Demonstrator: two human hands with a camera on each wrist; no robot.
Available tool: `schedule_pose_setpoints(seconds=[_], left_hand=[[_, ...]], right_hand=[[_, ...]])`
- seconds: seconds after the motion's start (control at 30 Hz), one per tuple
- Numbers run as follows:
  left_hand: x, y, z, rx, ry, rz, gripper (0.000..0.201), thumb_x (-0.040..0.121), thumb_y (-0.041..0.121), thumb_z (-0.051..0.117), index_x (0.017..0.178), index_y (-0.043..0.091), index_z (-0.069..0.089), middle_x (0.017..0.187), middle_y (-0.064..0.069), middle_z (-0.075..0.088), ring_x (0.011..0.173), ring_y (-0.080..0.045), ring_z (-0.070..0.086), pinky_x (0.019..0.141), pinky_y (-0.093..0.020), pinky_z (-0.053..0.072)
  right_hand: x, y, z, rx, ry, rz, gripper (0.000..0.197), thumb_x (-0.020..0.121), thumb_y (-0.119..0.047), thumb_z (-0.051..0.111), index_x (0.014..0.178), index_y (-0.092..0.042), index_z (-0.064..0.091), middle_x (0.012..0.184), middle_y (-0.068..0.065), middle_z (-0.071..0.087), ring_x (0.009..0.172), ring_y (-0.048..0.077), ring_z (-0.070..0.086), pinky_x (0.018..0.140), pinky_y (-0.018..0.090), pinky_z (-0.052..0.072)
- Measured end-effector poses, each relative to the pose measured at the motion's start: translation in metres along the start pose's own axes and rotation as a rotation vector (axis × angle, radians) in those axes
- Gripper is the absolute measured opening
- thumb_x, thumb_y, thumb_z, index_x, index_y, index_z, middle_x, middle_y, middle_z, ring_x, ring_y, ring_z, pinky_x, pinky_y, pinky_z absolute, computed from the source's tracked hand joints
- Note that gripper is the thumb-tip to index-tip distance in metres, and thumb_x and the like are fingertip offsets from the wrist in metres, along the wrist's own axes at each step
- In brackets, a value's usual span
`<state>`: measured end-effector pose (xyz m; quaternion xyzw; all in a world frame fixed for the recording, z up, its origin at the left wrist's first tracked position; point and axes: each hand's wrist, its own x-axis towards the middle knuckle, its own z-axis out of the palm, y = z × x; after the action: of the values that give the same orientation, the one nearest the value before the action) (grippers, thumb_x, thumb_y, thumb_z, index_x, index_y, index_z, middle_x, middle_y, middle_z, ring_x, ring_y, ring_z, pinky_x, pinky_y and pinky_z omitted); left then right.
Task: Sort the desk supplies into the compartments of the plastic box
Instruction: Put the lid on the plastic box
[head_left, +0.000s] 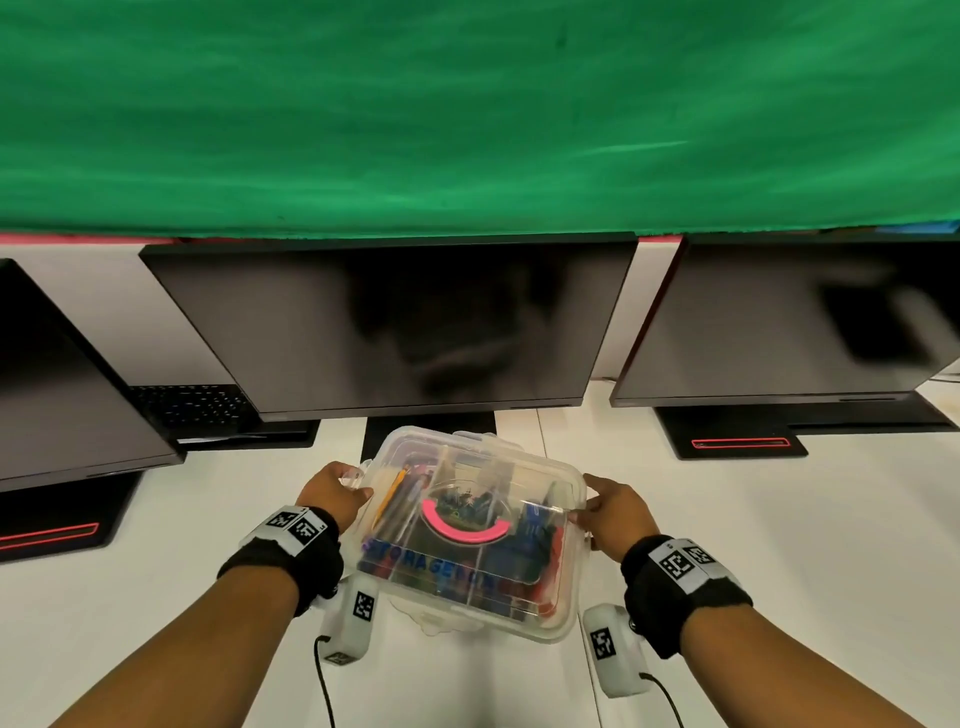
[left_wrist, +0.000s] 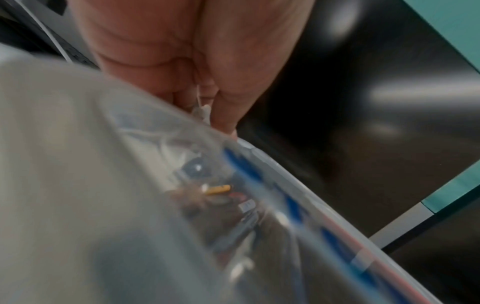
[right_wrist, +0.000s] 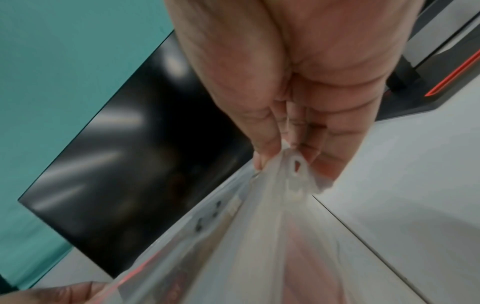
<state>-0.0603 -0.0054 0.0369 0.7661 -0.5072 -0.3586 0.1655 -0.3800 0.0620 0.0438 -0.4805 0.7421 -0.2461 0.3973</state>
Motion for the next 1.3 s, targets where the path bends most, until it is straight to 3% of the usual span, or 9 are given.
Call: schedule_pose_setpoints(seconds=[0.13, 0.3, 0.5, 0.73, 0.87, 1.0, 1.1, 1.2, 1.3], left_hand=[[-0.005, -0.021, -0.01, -0.027, -0.001, -0.061, 0.041, 0.086, 0.017, 0.065, 0.123, 0.012, 0.049, 0.1, -0.015, 0.067, 0.08, -0.029, 0.063, 0.079, -0.034, 0.051], [-0.019, -0.043, -0.023, 0.049, 0.14, -0.139, 0.049, 0.084, 0.023, 0.068, 0.126, 0.011, 0.046, 0.12, -0.02, 0.059, 0.105, -0.035, 0.061, 0.091, -0.037, 0.048], [-0.027, -0.052, -0.039, 0.261, 0.208, -0.138, 0.046, 0.086, 0.029, 0.065, 0.126, 0.01, 0.053, 0.127, -0.015, 0.055, 0.115, -0.031, 0.055, 0.095, -0.034, 0.045], [-0.029, -0.05, -0.041, 0.249, 0.186, -0.104, 0.04, 0.091, 0.022, 0.057, 0.13, 0.012, 0.052, 0.126, -0.008, 0.062, 0.117, -0.025, 0.057, 0.096, -0.03, 0.045], [-0.029, -0.051, -0.046, 0.199, 0.131, -0.041, 0.047, 0.092, 0.018, 0.055, 0.136, 0.014, 0.041, 0.123, -0.01, 0.062, 0.115, -0.026, 0.057, 0.096, -0.031, 0.044], [-0.047, -0.05, -0.04, 0.358, 0.001, 0.377, 0.08, 0.083, 0.053, 0.059, 0.148, 0.022, 0.025, 0.152, -0.01, 0.026, 0.142, -0.028, 0.026, 0.116, -0.038, 0.027], [-0.065, -0.037, -0.032, 0.603, -0.319, 0.534, 0.13, 0.042, 0.091, 0.042, 0.151, 0.033, 0.001, 0.16, 0.0, -0.008, 0.148, -0.026, -0.012, 0.119, -0.05, 0.001], [-0.066, -0.036, -0.02, 0.832, -0.331, 0.554, 0.138, 0.034, 0.094, 0.035, 0.15, 0.032, -0.007, 0.158, -0.003, -0.022, 0.144, -0.03, -0.023, 0.112, -0.056, -0.011], [-0.063, -0.043, -0.013, 0.887, -0.279, 0.544, 0.127, 0.053, 0.087, 0.054, 0.15, 0.033, -0.008, 0.156, -0.004, -0.025, 0.143, -0.032, -0.025, 0.109, -0.058, -0.015]], right_hand=[[0.007, -0.017, 0.011, -0.083, 0.022, -0.034, 0.051, 0.09, -0.01, 0.06, 0.139, -0.012, 0.046, 0.097, 0.007, 0.069, 0.088, 0.02, 0.061, 0.085, 0.027, 0.048], [0.014, -0.047, 0.033, -0.342, 0.074, -0.039, 0.046, 0.093, -0.03, 0.057, 0.133, -0.009, 0.049, 0.129, 0.013, 0.058, 0.117, 0.028, 0.056, 0.098, 0.033, 0.044], [0.016, -0.049, 0.058, -0.525, -0.044, 0.009, 0.038, 0.091, -0.035, 0.057, 0.109, -0.002, 0.063, 0.111, 0.012, 0.067, 0.101, 0.025, 0.063, 0.073, 0.023, 0.043], [0.022, -0.052, 0.06, -0.421, -0.112, 0.029, 0.027, 0.089, -0.025, 0.06, 0.091, 0.002, 0.064, 0.09, 0.014, 0.067, 0.082, 0.027, 0.066, 0.072, 0.031, 0.055], [0.01, -0.07, 0.056, -0.507, -0.183, 0.039, 0.016, 0.091, -0.021, 0.059, 0.086, -0.005, 0.059, 0.097, 0.014, 0.066, 0.092, 0.029, 0.068, 0.072, 0.028, 0.053], [0.008, -0.106, 0.065, -0.836, -0.046, -0.23, 0.052, 0.083, -0.03, 0.066, 0.128, -0.015, 0.044, 0.128, 0.009, 0.048, 0.116, 0.028, 0.051, 0.095, 0.039, 0.048], [0.022, -0.13, 0.085, -0.831, -0.216, -0.404, 0.078, 0.072, -0.039, 0.076, 0.137, -0.019, 0.037, 0.134, 0.007, 0.044, 0.123, 0.029, 0.045, 0.104, 0.043, 0.041], [0.036, -0.145, 0.105, -0.945, -0.347, -0.379, 0.107, 0.067, -0.042, 0.081, 0.149, -0.014, 0.019, 0.151, 0.01, 0.031, 0.139, 0.032, 0.029, 0.116, 0.043, 0.026], [0.048, -0.153, 0.117, -1.038, -0.374, -0.33, 0.113, 0.056, -0.046, 0.087, 0.146, -0.02, 0.024, 0.143, 0.011, 0.04, 0.131, 0.034, 0.04, 0.109, 0.045, 0.037]])
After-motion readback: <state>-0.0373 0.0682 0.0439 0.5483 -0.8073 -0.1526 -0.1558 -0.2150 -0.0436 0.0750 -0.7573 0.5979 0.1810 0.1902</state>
